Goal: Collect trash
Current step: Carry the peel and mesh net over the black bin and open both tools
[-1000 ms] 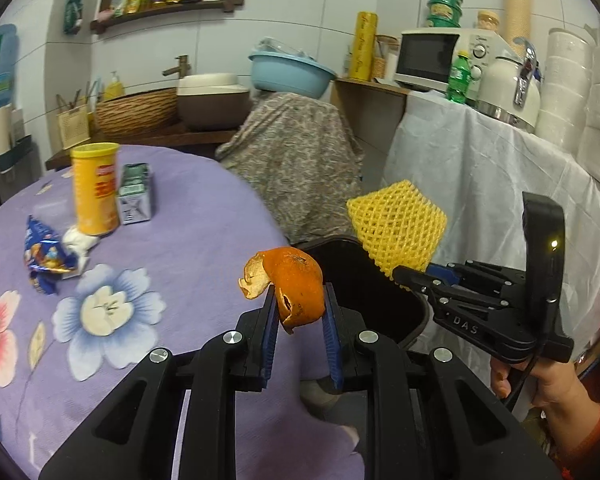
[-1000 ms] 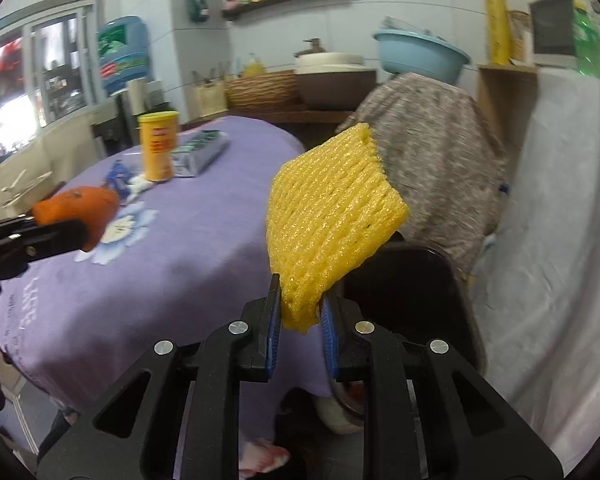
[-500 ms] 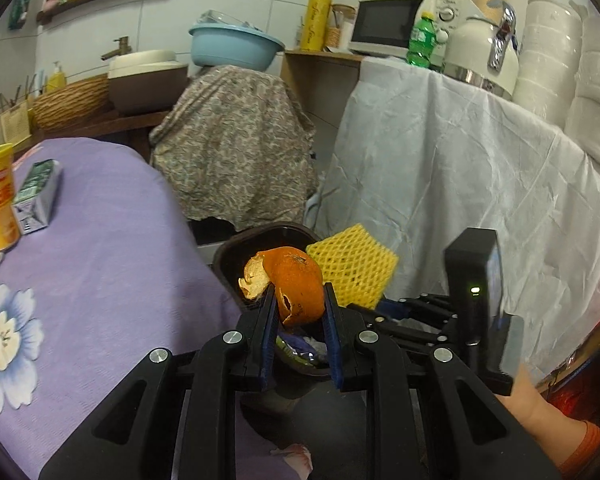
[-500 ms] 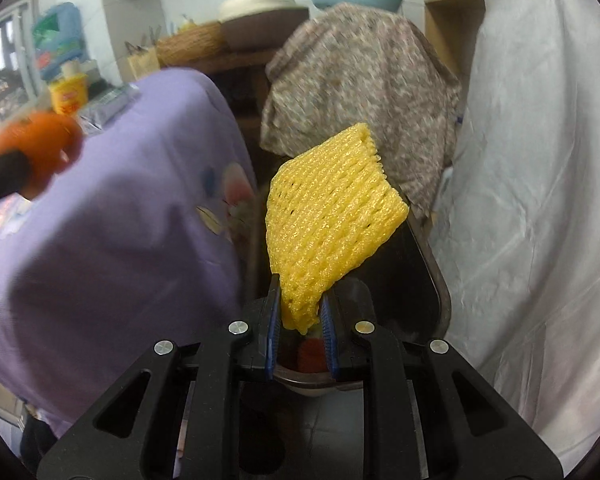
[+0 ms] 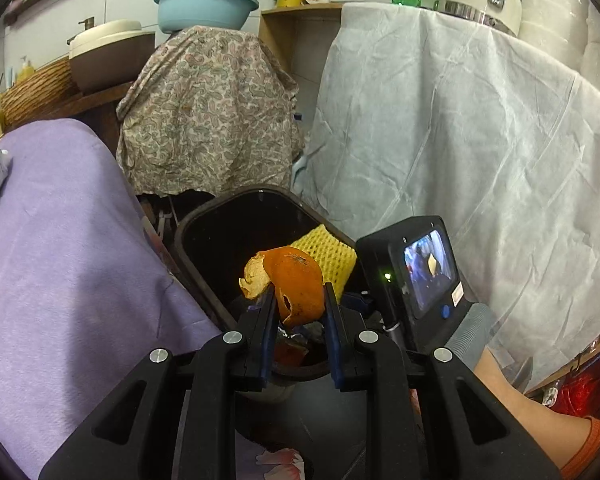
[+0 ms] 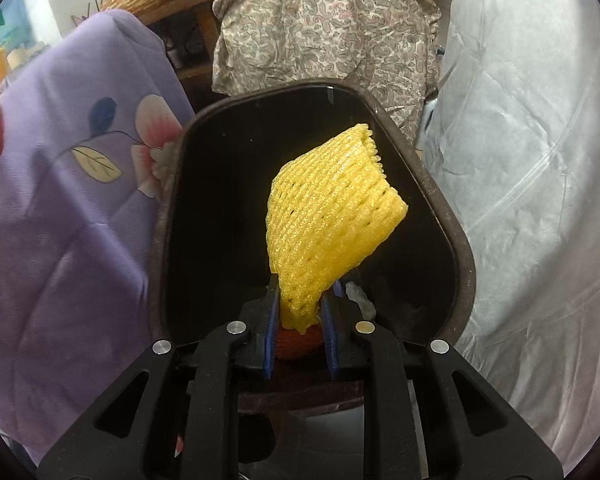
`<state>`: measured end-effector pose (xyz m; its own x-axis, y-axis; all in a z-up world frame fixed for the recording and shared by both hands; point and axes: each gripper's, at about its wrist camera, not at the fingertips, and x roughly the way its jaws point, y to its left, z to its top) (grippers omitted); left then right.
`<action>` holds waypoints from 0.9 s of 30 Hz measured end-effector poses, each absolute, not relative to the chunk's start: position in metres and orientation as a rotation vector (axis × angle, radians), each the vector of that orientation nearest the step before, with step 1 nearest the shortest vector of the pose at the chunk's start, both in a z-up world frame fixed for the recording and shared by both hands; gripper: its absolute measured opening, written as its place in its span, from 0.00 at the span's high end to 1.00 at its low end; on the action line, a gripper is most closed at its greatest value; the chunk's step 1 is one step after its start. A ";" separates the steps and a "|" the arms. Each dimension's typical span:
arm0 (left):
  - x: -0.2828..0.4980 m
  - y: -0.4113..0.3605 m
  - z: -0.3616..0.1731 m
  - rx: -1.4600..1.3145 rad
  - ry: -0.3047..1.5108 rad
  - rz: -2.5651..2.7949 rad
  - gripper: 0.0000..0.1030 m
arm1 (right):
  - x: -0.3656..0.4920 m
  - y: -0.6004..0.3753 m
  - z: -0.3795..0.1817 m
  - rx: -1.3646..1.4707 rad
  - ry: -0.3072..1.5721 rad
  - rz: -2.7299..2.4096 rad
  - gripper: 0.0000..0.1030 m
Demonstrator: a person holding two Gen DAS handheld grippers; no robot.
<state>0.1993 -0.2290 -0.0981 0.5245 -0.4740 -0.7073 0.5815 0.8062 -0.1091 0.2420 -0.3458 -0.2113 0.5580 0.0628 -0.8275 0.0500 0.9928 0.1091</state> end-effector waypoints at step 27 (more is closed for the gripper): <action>0.246 -0.292 -0.164 0.248 0.973 -0.717 0.79 | 0.160 -0.376 -0.184 0.190 0.852 -0.087 0.46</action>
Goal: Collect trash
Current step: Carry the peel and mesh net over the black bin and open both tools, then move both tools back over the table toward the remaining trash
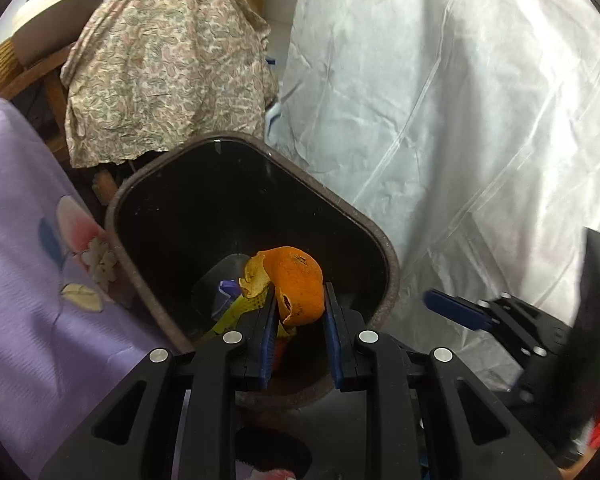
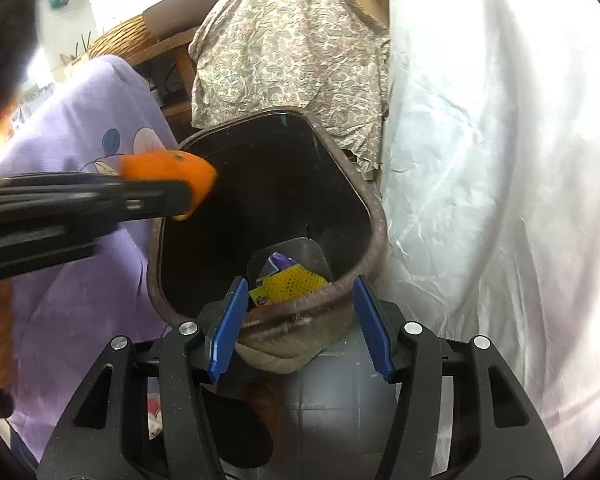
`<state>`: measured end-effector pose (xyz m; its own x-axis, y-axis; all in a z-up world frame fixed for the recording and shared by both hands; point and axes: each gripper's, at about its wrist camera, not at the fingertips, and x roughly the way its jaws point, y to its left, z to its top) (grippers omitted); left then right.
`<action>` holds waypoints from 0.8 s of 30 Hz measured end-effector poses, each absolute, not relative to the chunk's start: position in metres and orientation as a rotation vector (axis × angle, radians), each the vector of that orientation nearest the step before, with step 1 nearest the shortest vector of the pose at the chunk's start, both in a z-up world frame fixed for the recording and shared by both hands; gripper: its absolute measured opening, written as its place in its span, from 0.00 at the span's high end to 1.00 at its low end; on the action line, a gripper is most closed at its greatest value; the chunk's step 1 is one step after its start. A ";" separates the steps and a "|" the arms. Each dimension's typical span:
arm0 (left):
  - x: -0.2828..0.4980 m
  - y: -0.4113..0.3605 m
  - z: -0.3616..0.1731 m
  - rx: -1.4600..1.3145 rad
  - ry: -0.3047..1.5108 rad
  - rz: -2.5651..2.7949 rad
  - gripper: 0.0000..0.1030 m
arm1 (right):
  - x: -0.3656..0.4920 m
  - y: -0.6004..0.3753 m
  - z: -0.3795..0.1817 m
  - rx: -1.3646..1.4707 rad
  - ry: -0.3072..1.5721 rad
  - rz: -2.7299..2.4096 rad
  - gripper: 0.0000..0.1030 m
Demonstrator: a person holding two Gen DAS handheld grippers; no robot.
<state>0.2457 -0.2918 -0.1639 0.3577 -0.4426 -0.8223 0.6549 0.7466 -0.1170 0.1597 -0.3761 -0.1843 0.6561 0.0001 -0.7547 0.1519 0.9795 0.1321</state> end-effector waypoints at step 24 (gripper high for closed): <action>0.257 -0.296 -0.178 0.226 0.970 -0.654 0.26 | 0.133 -0.383 -0.191 0.201 0.863 -0.144 0.46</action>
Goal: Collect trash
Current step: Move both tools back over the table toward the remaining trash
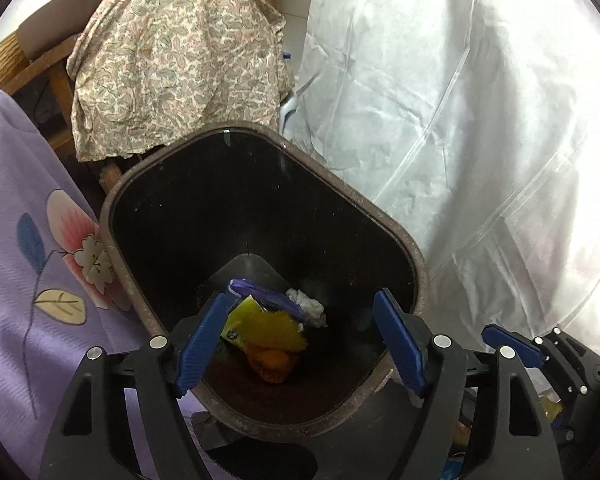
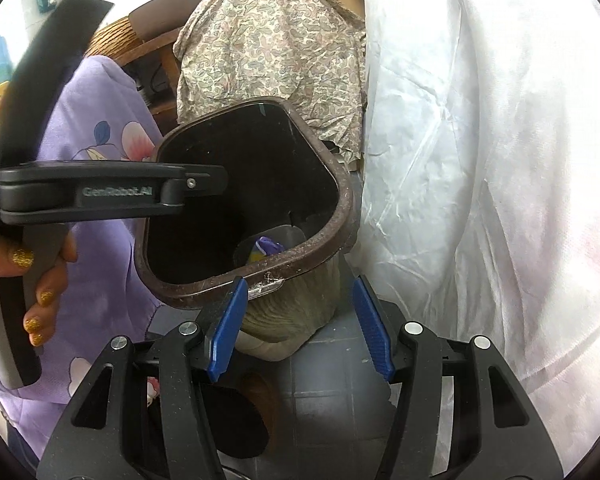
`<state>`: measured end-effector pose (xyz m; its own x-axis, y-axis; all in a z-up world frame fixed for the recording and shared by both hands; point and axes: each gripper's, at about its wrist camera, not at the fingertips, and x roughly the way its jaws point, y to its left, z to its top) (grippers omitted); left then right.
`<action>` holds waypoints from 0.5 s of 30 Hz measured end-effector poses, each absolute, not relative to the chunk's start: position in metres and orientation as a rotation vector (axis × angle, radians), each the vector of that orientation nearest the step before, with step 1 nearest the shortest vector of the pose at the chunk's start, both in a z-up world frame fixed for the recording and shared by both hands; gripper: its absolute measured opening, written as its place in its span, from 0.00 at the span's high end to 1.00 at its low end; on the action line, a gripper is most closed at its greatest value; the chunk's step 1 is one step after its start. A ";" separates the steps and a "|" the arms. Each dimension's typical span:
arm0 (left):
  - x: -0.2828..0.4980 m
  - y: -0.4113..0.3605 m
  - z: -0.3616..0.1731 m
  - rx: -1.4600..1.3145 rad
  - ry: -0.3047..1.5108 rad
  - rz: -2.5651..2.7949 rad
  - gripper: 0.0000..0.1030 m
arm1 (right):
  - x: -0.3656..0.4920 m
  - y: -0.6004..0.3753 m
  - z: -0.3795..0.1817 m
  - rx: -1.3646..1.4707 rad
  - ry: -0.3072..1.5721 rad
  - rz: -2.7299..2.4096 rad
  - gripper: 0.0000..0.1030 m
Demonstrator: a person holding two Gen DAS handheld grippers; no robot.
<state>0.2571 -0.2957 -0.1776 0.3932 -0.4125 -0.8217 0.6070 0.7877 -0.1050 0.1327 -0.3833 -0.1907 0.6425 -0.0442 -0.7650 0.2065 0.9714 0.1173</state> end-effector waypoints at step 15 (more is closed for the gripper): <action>0.220 -0.263 -0.116 0.189 0.839 -0.526 0.23 | 0.129 -0.383 -0.168 0.186 0.805 -0.169 0.46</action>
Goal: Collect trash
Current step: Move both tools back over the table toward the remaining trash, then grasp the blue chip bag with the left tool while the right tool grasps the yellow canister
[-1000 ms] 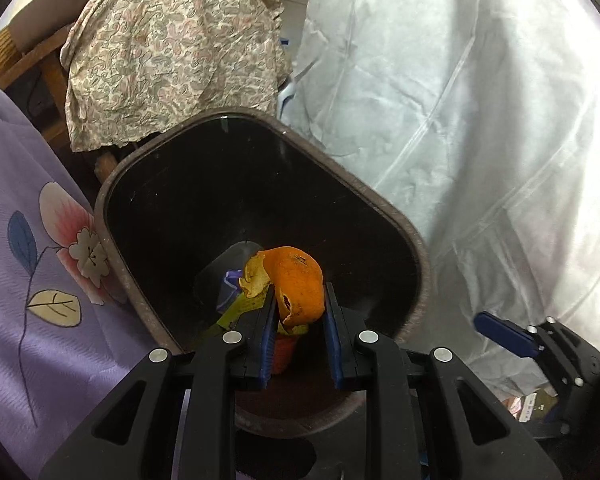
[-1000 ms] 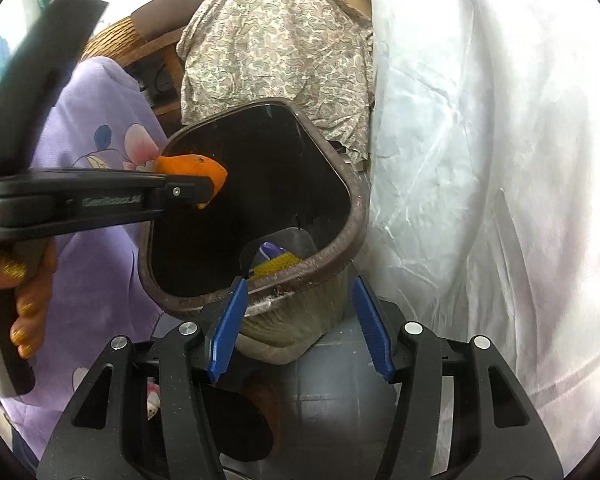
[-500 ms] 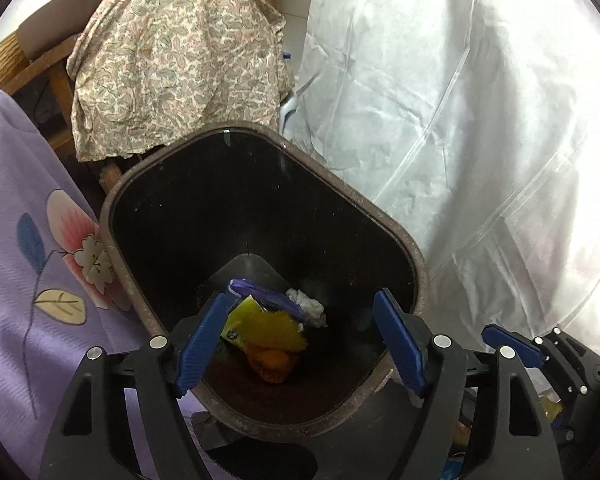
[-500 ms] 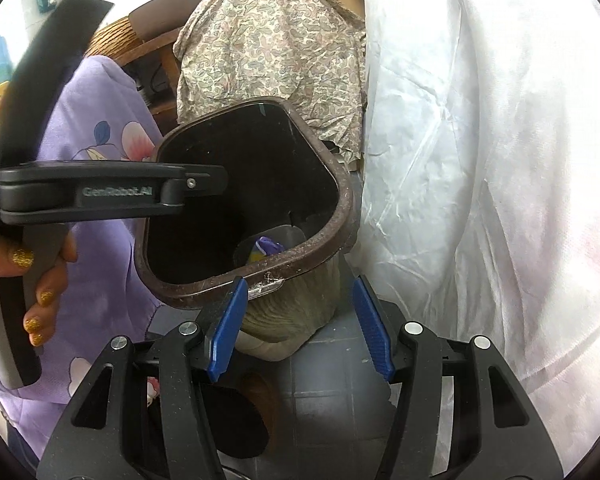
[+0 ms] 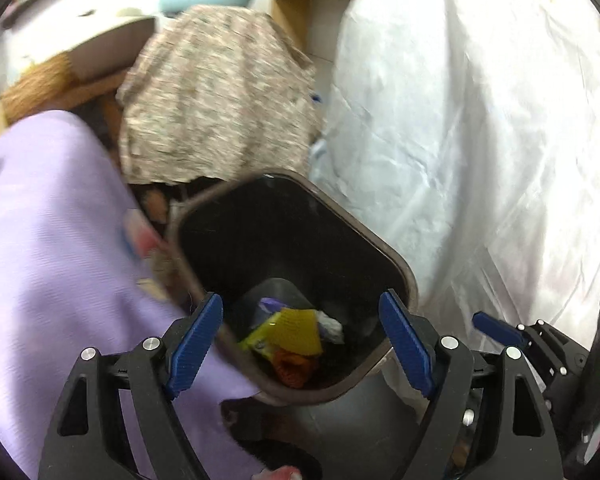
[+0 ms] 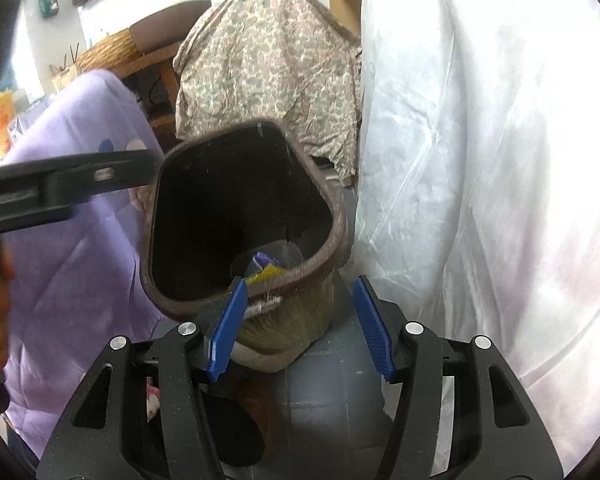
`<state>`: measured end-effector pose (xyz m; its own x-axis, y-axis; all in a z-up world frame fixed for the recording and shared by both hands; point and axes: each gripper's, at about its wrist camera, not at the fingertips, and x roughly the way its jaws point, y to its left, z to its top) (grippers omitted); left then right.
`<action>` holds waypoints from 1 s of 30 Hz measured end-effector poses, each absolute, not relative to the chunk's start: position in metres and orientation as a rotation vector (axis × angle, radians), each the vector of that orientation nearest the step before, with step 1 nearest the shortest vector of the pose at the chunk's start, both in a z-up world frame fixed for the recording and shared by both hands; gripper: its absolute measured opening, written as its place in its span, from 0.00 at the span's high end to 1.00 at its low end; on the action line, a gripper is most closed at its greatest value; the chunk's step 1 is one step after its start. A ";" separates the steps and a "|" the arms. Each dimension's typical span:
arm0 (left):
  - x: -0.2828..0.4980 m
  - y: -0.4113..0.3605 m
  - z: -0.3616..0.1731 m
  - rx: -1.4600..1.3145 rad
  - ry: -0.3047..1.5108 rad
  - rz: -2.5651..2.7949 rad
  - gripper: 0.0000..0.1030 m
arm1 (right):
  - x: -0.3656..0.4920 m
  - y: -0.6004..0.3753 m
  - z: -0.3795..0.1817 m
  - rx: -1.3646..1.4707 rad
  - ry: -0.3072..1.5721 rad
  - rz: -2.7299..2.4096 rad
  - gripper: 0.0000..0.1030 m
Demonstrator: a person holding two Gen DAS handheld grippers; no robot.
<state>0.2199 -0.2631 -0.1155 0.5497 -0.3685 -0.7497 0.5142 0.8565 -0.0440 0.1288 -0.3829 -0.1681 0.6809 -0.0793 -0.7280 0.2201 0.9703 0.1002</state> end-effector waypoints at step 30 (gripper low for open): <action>0.201 0.096 0.009 -0.196 0.730 -0.020 0.06 | 0.266 -0.135 -0.017 0.154 0.733 0.589 0.18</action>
